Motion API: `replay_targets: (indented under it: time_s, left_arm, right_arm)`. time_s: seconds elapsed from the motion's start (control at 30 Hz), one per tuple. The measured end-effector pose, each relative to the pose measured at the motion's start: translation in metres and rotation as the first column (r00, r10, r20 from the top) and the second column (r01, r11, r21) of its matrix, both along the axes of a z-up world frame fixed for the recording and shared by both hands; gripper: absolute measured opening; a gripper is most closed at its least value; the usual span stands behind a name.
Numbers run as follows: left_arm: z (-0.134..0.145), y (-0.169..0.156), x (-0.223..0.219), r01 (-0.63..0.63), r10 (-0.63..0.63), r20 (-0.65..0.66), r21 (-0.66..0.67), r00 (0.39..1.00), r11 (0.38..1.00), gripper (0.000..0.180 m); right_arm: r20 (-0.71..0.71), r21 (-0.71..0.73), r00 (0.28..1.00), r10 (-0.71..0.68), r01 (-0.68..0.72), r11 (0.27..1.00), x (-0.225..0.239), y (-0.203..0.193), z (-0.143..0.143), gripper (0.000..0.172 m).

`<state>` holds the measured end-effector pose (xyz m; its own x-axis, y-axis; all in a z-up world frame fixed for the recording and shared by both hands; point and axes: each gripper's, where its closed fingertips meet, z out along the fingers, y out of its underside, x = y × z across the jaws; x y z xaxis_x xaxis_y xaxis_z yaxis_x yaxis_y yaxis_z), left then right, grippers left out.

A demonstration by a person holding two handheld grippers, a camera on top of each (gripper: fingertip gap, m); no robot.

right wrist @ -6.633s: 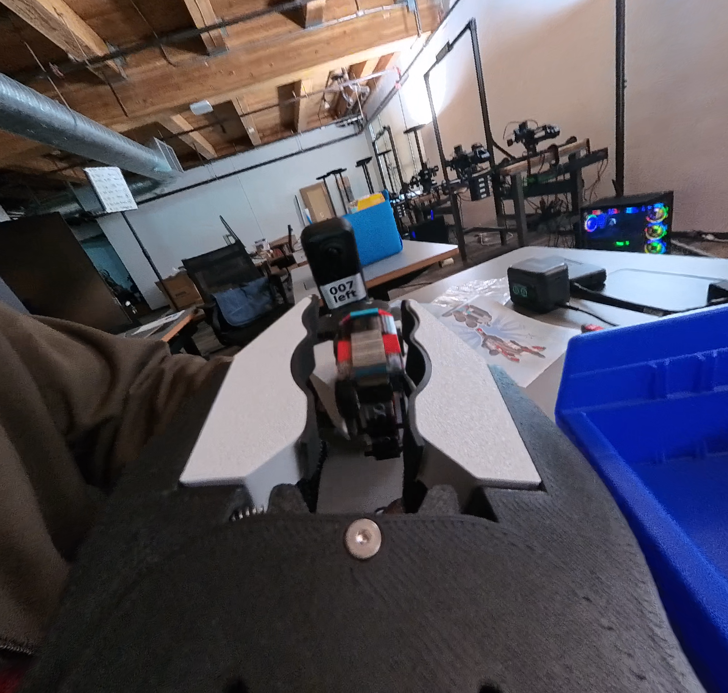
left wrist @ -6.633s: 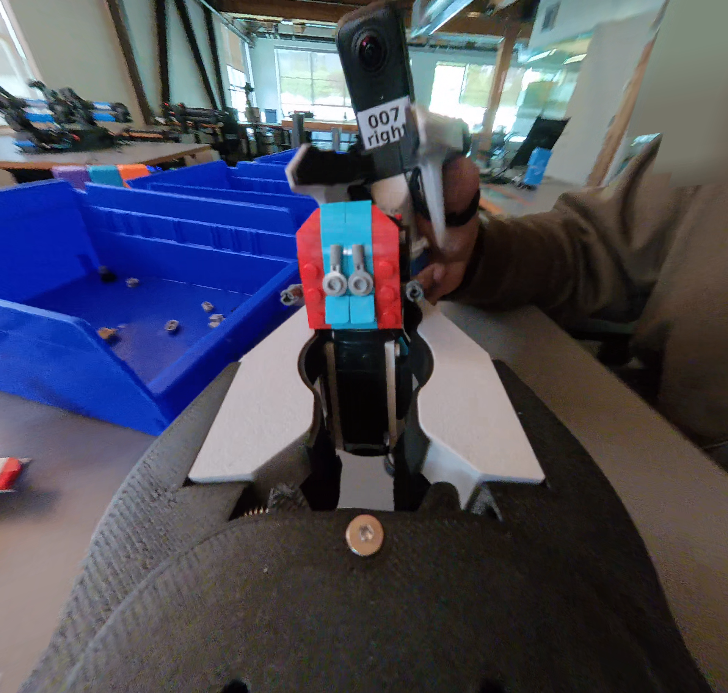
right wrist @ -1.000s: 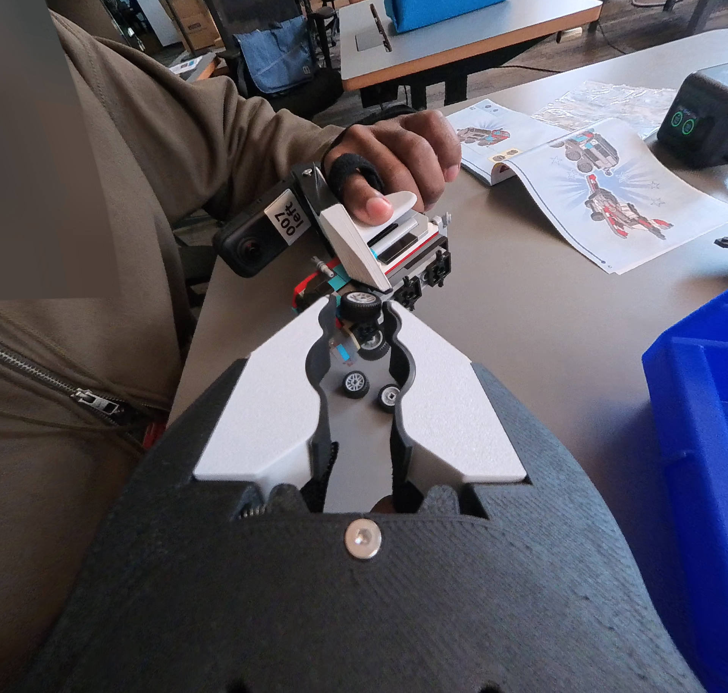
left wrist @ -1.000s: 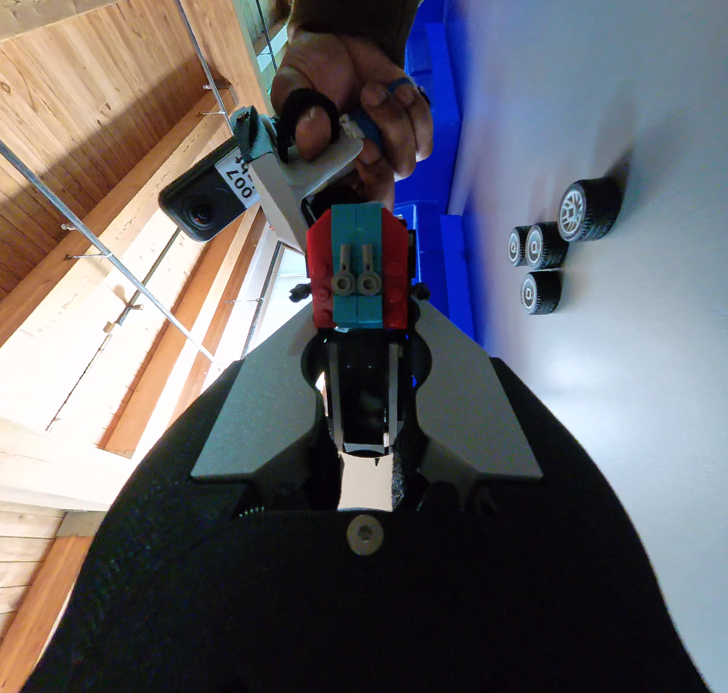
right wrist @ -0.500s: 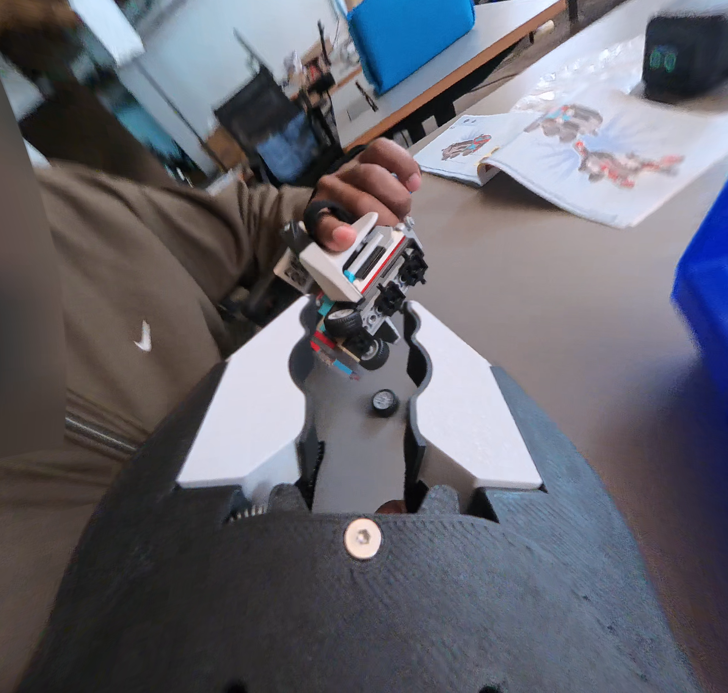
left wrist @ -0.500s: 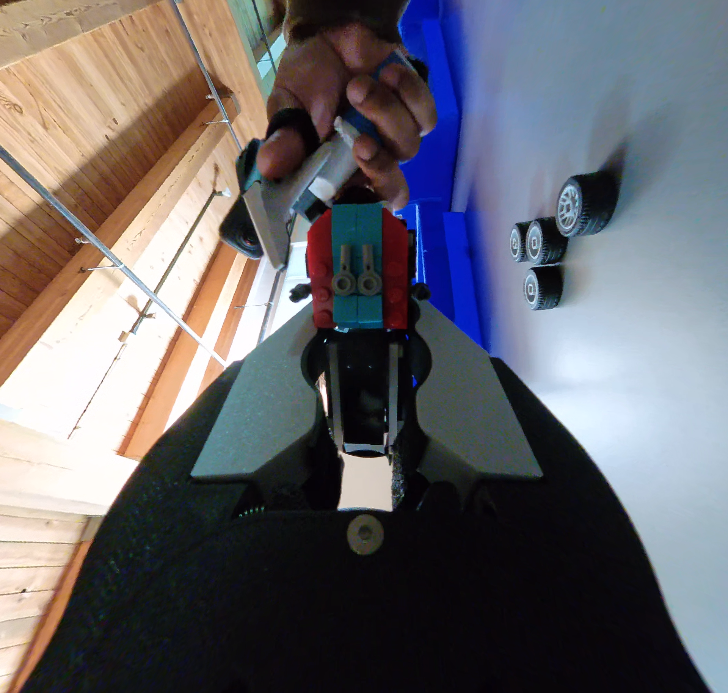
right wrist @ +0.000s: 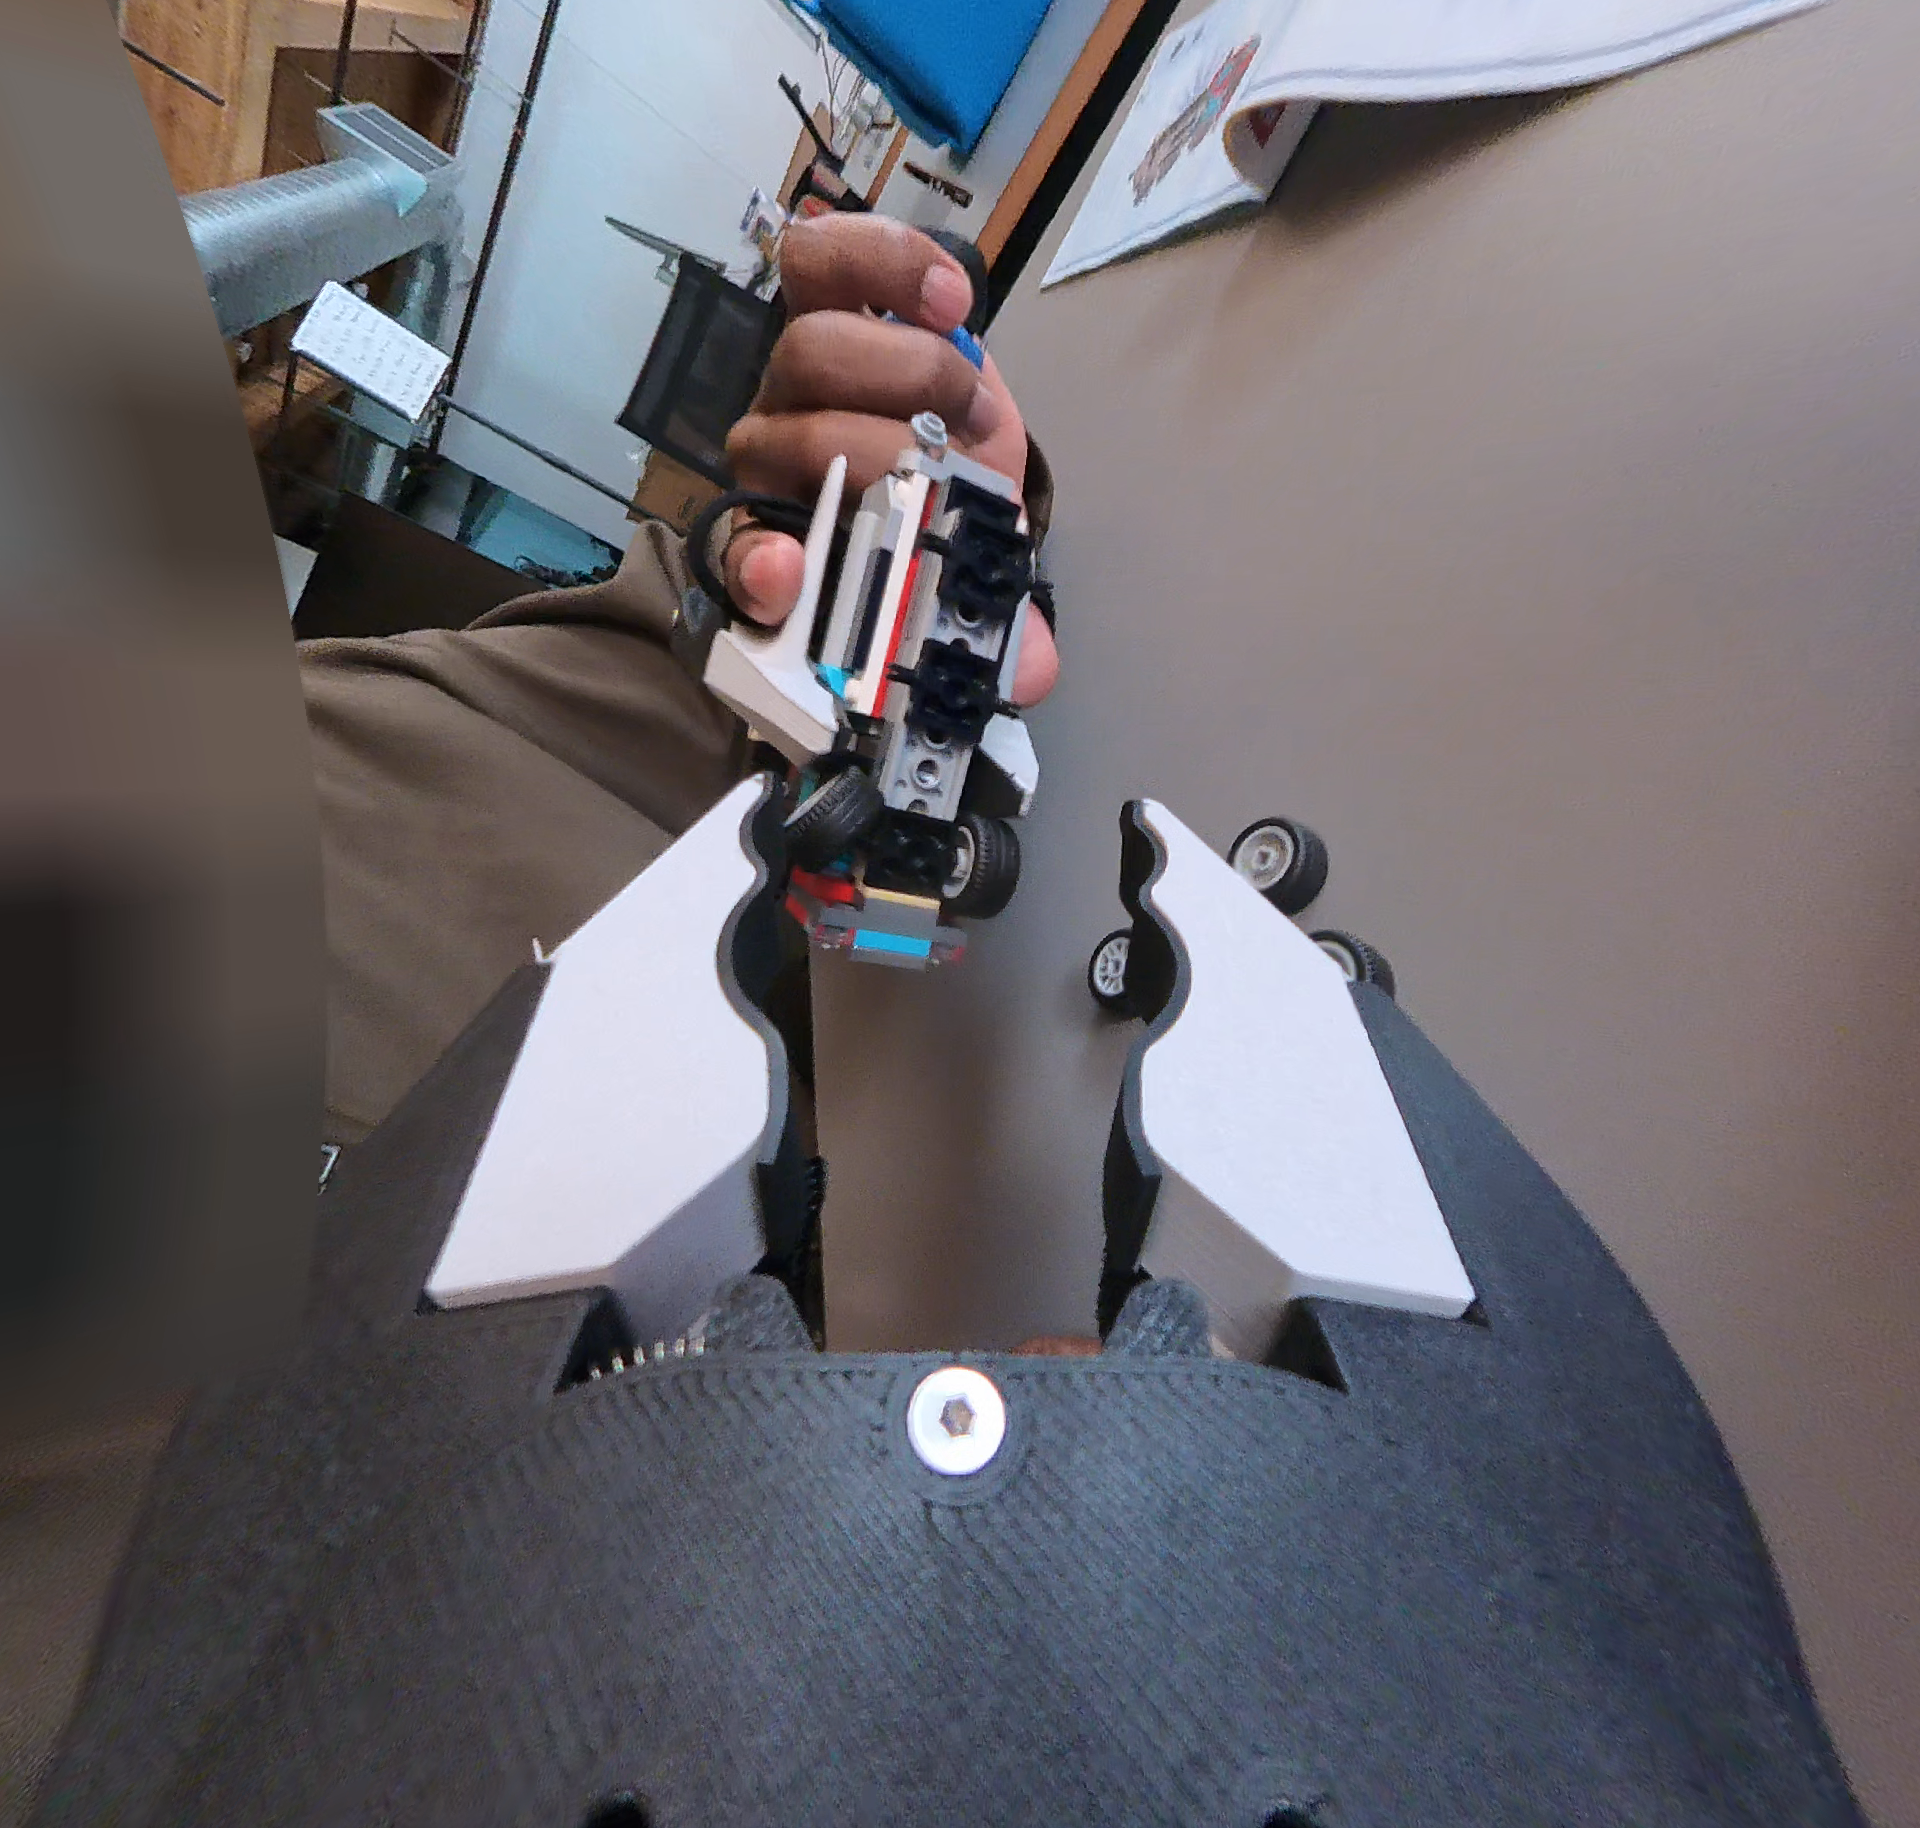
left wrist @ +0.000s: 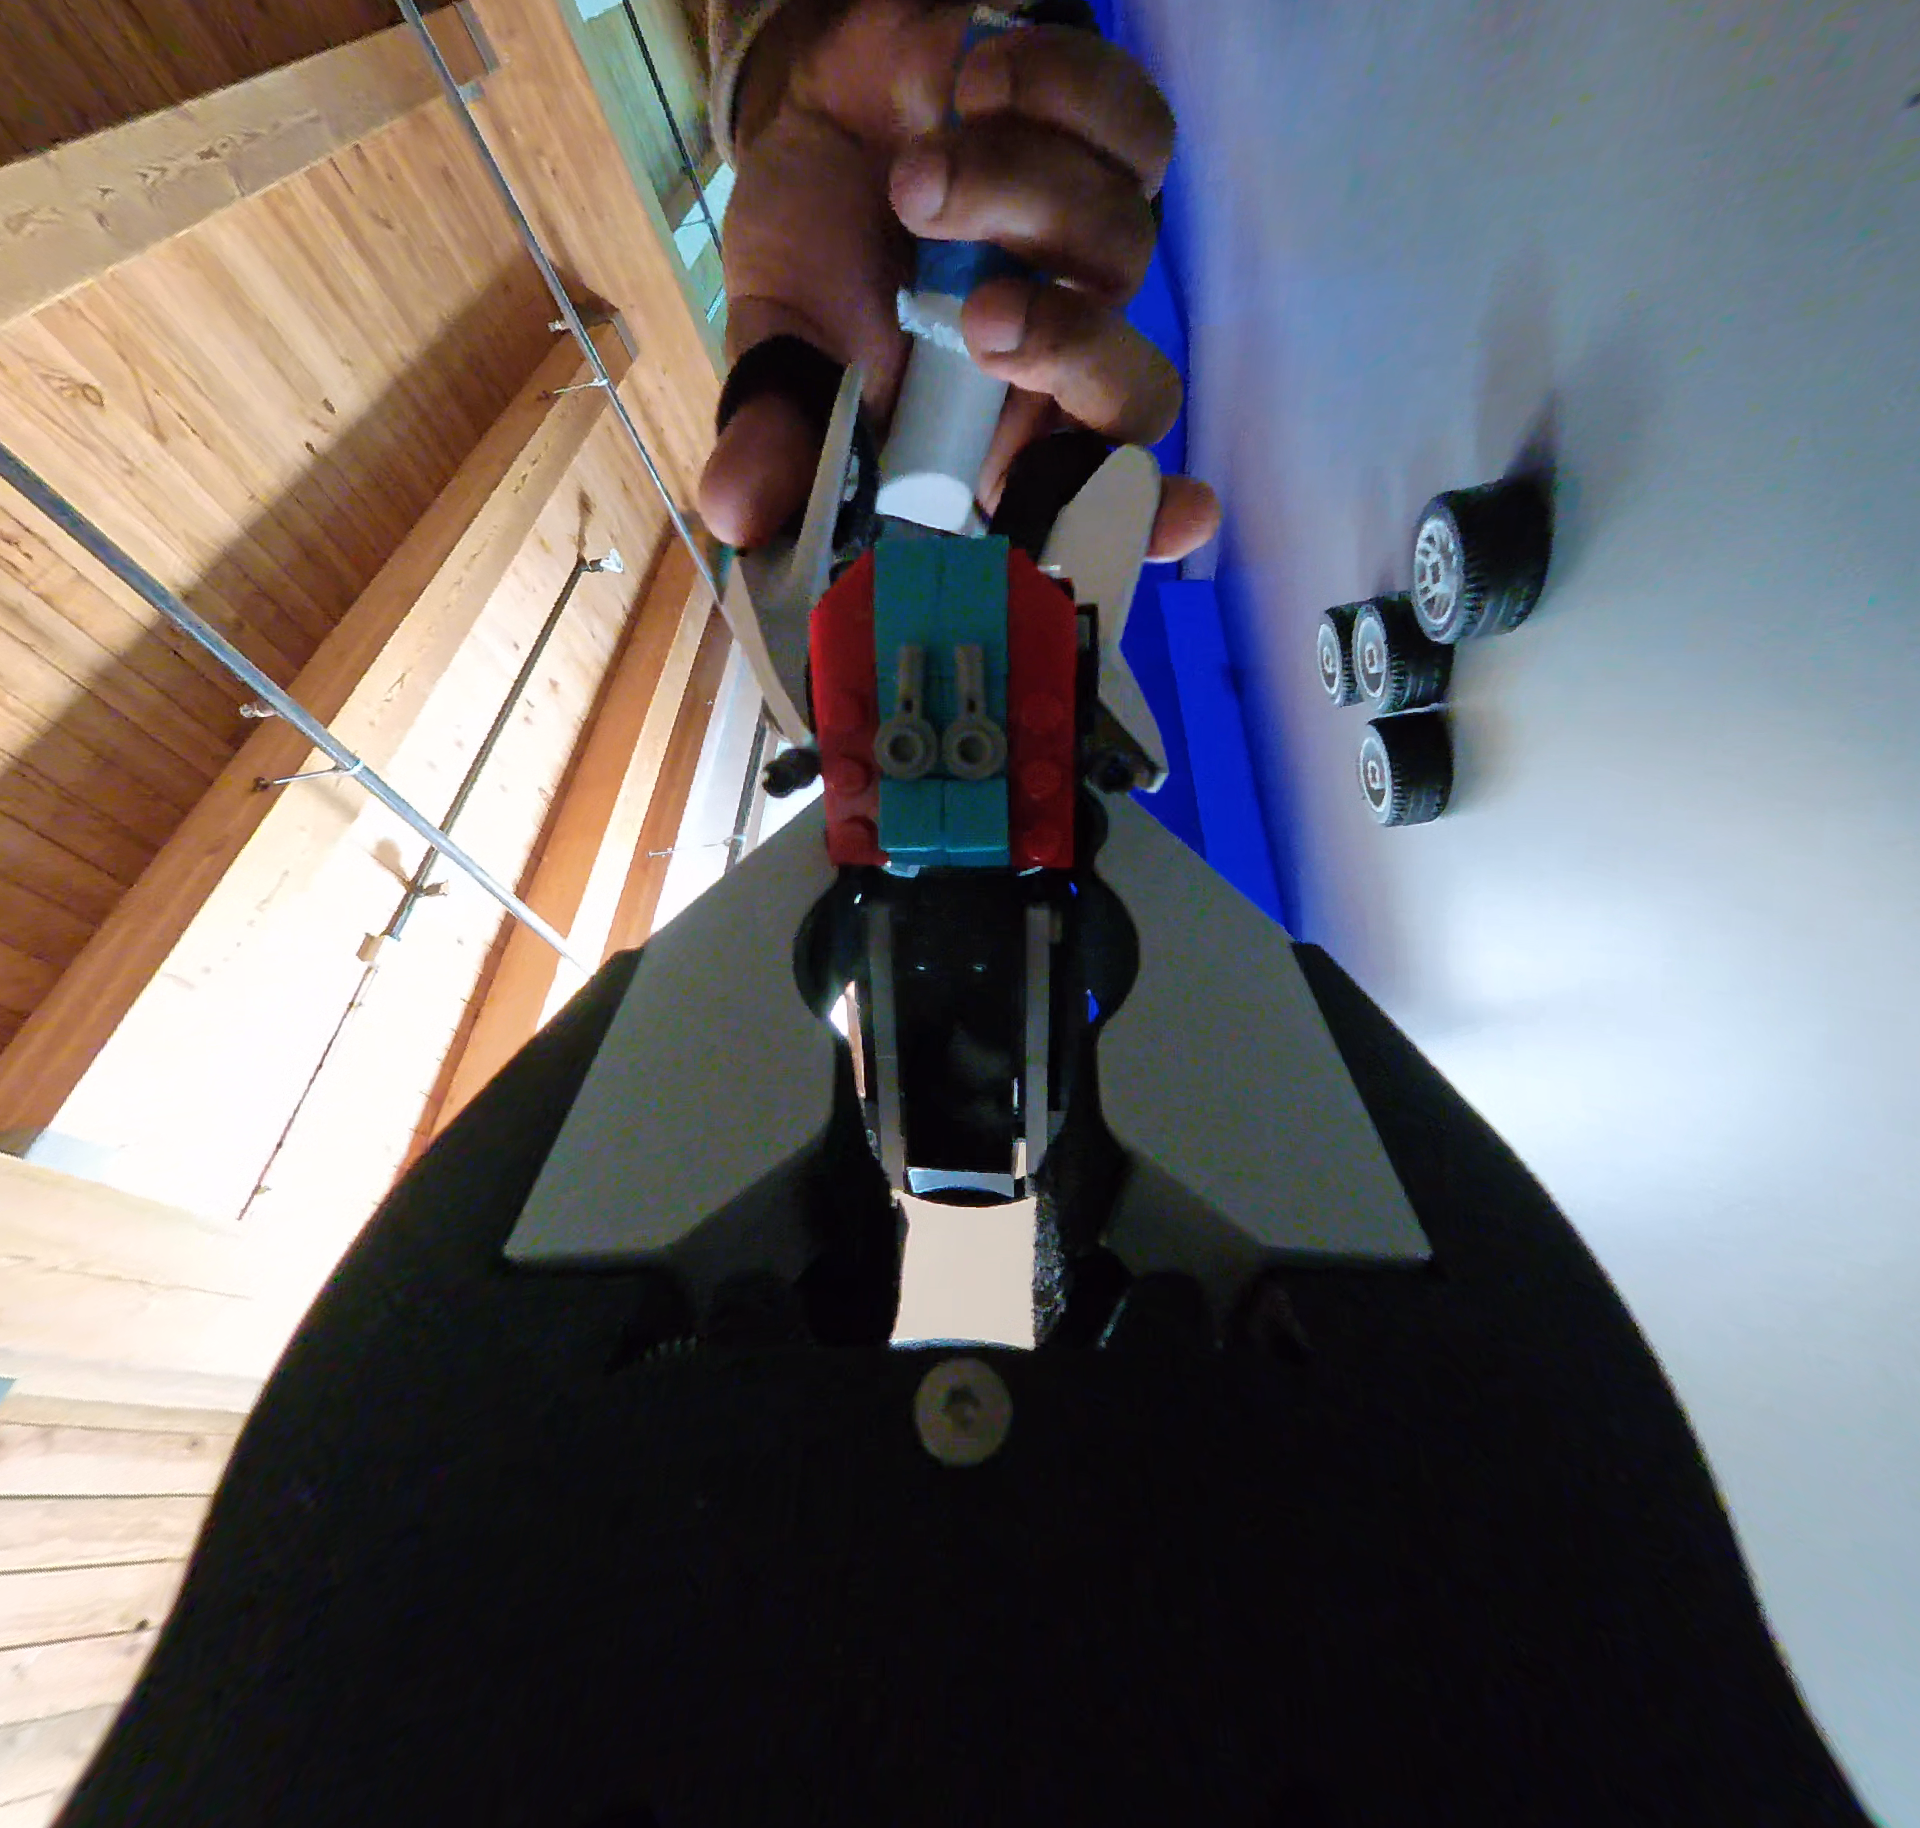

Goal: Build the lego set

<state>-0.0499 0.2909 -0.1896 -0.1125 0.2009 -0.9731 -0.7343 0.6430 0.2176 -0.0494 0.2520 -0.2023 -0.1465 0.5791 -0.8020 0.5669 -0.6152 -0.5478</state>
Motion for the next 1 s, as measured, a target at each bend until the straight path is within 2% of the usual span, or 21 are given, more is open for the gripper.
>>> replay_targets:
  time_s: [0.57,0.83,1.0]
  left_arm:
    - [0.011,-0.010,0.006,0.024,-0.024,-0.001,0.066,1.000,0.998,0.037]
    - [0.011,-0.009,0.007,0.027,-0.028,0.019,0.044,0.999,0.999,0.038]
    - [0.002,0.000,-0.002,-0.008,0.008,0.021,-0.017,1.000,1.000,0.038]
  right_arm:
    - [-0.040,-0.092,0.994,0.105,-0.109,0.990,0.008,-0.007,0.013,0.063]
    - [-0.039,-0.090,0.995,0.094,-0.097,0.991,0.004,0.002,0.014,0.060]
    - [-0.046,-0.092,0.999,0.016,-0.020,0.996,0.001,0.019,0.006,0.055]
